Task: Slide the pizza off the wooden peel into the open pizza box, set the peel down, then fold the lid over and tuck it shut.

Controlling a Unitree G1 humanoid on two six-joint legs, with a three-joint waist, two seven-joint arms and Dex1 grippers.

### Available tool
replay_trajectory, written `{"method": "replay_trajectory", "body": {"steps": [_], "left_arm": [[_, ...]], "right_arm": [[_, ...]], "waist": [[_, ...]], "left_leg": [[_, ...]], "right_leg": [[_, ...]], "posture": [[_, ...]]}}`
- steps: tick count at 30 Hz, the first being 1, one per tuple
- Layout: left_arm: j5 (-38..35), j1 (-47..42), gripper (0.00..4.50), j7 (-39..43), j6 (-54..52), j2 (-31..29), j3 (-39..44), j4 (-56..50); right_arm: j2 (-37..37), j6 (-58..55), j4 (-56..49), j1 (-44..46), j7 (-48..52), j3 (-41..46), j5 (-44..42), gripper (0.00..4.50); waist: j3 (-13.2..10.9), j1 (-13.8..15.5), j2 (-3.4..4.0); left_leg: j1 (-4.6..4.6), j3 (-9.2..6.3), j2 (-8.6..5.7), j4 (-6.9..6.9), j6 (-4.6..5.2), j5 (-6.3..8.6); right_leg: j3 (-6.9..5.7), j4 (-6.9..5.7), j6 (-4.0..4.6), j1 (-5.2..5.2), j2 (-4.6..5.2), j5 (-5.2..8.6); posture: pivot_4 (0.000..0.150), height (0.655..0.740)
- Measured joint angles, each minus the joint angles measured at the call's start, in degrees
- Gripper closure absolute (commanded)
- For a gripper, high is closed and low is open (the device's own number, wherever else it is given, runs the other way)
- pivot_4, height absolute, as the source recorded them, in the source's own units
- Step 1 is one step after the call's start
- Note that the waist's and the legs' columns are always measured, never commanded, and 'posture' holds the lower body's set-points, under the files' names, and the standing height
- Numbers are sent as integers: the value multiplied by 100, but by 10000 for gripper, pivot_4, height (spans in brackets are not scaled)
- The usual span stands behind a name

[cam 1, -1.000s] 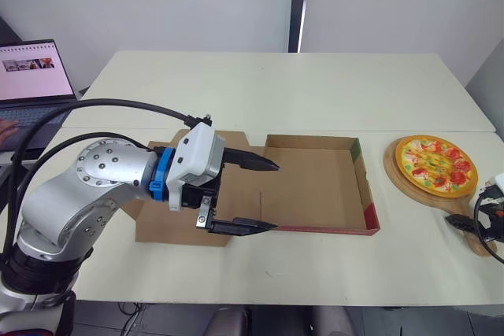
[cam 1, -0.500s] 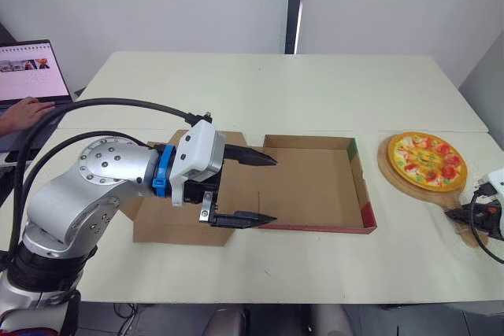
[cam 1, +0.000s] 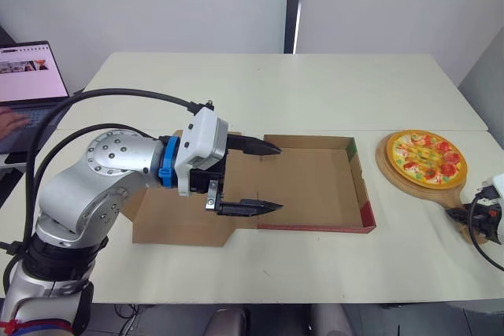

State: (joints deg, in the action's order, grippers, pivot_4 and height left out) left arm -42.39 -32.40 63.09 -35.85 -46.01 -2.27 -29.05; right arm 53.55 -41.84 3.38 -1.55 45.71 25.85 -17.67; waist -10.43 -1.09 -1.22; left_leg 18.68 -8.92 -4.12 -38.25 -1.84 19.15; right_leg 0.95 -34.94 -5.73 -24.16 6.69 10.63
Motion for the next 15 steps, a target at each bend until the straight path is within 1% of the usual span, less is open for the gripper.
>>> {"method": "replay_trajectory", "body": {"steps": [5, 11, 15], "left_arm": [[84, -105, 0, 24, 9, 17, -2, 133], [168, -108, 0, 17, 28, 25, -1, 254], [210, -105, 0, 13, 28, 22, 20, 260]], "right_arm": [[149, -69, -107, 40, 13, 67, -50, 29133], [182, -96, -121, 627, -7, 62, -136, 29133], [185, 31, -81, 768, 31, 57, -140, 29133]], "waist": [[-11, -3, 20], [-22, -41, 36], [-22, -32, 36]], "left_leg": [[5, -1, -5, 0, 0, 0], [10, -3, -4, 3, -1, -1], [10, -7, -6, 3, -2, -1]], "right_leg": [[0, 1, 10, -3, 3, -7], [-1, 1, 12, -14, 2, -7], [-4, 6, 12, -18, 3, -7]], "posture": [[1500, 7400], [1500, 7400], [1500, 7400]]}}
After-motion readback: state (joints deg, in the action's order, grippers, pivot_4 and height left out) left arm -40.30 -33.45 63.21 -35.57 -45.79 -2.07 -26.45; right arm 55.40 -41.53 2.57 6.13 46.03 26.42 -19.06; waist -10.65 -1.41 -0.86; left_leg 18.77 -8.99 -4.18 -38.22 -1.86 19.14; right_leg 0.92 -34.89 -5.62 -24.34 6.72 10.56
